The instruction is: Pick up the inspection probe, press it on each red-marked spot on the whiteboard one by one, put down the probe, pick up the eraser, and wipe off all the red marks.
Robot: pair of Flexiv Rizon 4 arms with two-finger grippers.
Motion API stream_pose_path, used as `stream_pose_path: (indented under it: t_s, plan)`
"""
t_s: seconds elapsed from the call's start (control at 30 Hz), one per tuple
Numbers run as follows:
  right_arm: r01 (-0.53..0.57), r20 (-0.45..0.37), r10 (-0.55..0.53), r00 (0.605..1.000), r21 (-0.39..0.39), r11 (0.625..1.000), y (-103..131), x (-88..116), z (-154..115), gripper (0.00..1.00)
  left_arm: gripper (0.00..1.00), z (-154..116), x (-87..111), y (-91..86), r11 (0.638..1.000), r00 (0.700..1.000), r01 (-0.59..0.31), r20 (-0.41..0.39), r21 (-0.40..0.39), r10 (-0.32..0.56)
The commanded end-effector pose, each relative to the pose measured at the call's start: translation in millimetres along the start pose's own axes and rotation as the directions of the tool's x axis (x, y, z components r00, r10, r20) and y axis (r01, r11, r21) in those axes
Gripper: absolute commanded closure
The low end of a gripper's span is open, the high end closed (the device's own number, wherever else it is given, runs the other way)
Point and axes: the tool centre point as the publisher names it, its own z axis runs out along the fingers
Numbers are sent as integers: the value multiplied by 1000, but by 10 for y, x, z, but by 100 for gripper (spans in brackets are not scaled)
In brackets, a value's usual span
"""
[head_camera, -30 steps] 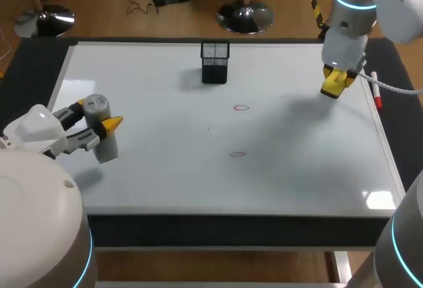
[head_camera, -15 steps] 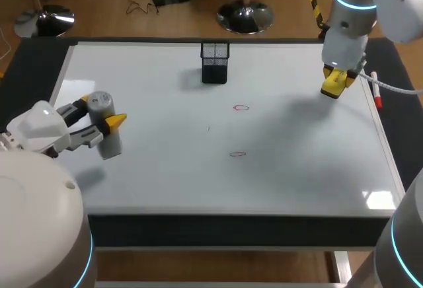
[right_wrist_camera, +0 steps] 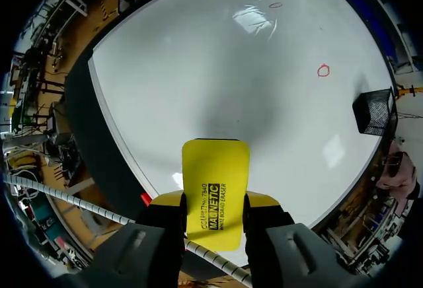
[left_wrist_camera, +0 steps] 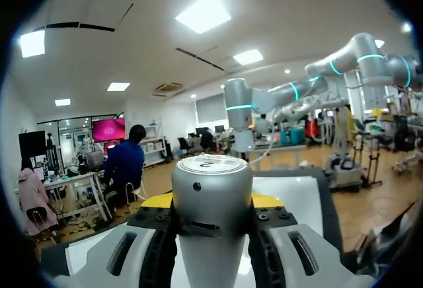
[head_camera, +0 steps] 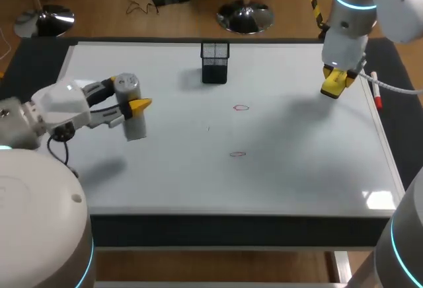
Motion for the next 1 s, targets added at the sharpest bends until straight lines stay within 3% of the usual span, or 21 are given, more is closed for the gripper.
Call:
stream_pose_path:
  t_s: [0.03, 0.43, 0.8, 1.0]
  plan:
    - [2, -3, -2, 1000, 1, 1000, -10, -2, -5, 100, 100, 461, -79, 40, 1000, 986, 2, -170, 12, 0]
    - [2, -3, -2, 1000, 1, 1000, -10, -2, -5, 100, 100, 1225, 86, -40, 999, 933, 14, -360, 51, 5]
    - [2, -3, -2, 1000, 1, 1000, -10, -2, -5, 100, 100, 1831, 180, -14, 996, 894, 55, -447, 67, -19]
    - [2, -3, -2, 1000, 1, 1000, -10, -2, -5, 100, 100, 2117, 180, 49, 996, 887, 74, -460, 55, -40]
